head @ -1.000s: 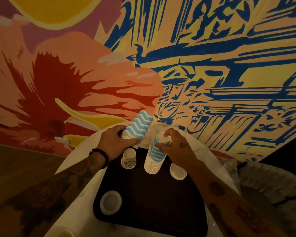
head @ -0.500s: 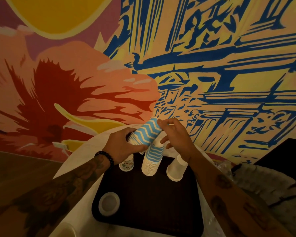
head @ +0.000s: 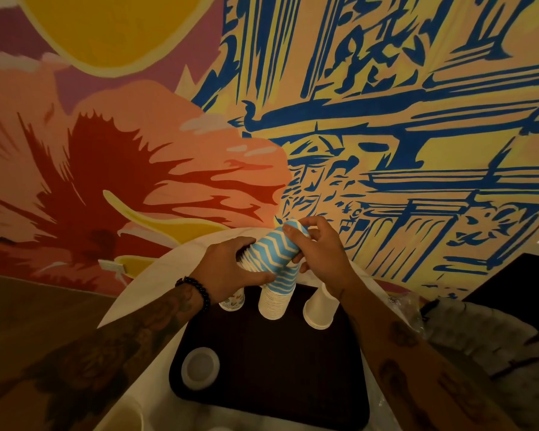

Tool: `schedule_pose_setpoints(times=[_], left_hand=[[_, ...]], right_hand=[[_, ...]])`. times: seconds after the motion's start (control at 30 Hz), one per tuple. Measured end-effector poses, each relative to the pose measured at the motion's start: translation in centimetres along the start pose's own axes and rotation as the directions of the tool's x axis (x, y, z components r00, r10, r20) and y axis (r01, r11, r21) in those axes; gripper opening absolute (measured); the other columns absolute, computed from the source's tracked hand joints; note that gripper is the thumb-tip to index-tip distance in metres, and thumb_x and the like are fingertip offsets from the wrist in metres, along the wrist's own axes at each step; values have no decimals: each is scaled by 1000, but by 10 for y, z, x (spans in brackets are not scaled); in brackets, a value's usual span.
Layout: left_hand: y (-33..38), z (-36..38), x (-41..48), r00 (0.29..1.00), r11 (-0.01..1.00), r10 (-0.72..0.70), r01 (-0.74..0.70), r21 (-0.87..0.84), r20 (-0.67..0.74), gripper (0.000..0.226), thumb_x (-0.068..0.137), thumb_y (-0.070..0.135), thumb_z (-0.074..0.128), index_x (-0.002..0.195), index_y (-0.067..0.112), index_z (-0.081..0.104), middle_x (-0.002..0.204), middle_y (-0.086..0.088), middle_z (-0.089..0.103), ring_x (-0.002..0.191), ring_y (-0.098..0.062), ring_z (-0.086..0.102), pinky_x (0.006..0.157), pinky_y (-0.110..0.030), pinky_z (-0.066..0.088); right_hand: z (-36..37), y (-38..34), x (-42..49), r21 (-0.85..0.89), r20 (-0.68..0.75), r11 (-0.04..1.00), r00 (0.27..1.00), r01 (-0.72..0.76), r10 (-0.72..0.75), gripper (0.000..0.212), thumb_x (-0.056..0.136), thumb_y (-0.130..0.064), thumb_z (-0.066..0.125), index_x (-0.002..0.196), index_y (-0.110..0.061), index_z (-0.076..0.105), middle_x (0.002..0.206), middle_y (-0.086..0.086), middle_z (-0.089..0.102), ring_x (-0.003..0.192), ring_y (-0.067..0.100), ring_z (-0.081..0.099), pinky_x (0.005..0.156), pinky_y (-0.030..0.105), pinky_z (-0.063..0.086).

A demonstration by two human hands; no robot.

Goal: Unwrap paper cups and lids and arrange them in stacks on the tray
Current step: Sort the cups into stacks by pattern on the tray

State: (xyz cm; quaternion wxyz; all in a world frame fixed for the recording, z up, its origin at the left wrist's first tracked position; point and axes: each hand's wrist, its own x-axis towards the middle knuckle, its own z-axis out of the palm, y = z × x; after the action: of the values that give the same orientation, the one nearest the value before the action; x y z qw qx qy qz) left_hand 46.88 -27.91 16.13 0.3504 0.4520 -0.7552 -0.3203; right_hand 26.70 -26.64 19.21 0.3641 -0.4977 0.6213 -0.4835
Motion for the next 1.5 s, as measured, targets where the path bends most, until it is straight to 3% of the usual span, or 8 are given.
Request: schedule_pose_setpoints(times=[0.3,0.47,0.57,0.73,0.9,1.13,1.27,1.5], left_hand=[[-30,-20,2,986,988,-148,152,42,-82,54,66,39,89,112,21,68,95,11,69,84,1,63,77,-24,54],[-42,-29,11,974,977,-184,196,86,-131,53,68,42,87,112,19,68,91,10,68,77,8,58,62,-8,40],[-45,-26,14,975,977,-184,195,87,-124,55,68,42,87,113,18,68,93,10,68,78,7,59,63,-10,41],[-46,-21,17,980,983,-166,174,64,-107,55,68,40,87,115,17,68,95,11,68,81,6,60,67,-12,44],[-47,-20,18,979,983,-173,178,49,-106,56,68,42,87,115,18,68,98,9,70,83,3,63,72,-18,49],[-35,-17,15,985,988,-152,155,23,-86,56,67,41,88,115,21,68,99,12,70,85,5,63,71,-12,46],[-18,-13,8,992,995,-101,101,-4,-81,54,66,41,89,113,27,67,98,16,69,88,5,64,80,-22,54],[3,-10,-4,1000,1000,-1,1,12,-16,82,52,73,73,117,24,67,101,19,67,92,3,64,87,-24,54]], right_hand=[[-31,-8,25,-9,-248,998,967,58,-59,31,86,-47,75,104,-30,55,105,5,67,64,13,65,55,26,49],[-28,12,28,-181,-179,976,972,119,-152,44,81,-41,81,112,-22,55,106,-3,64,89,21,67,75,35,58],[-19,21,24,-293,-97,945,978,149,-184,47,83,-35,81,117,-18,53,110,-5,60,96,14,60,77,23,51],[-5,47,21,-411,32,904,993,118,-115,48,82,-40,80,112,-24,47,106,-4,62,96,17,64,82,41,58],[3,66,16,-579,118,809,992,99,-37,53,84,-50,74,121,-21,48,119,-1,56,104,15,55,85,31,48],[0,35,16,-328,-4,944,999,49,-53,49,88,-58,66,123,-27,52,115,-6,60,106,12,58,89,30,49],[5,13,12,-121,34,992,999,-33,37,50,89,-57,65,126,-26,52,110,-5,64,84,14,65,55,13,46],[9,5,2,-5,55,997,996,-74,74,48,88,-51,70,124,-26,51,109,2,64,64,12,64,56,28,48]])
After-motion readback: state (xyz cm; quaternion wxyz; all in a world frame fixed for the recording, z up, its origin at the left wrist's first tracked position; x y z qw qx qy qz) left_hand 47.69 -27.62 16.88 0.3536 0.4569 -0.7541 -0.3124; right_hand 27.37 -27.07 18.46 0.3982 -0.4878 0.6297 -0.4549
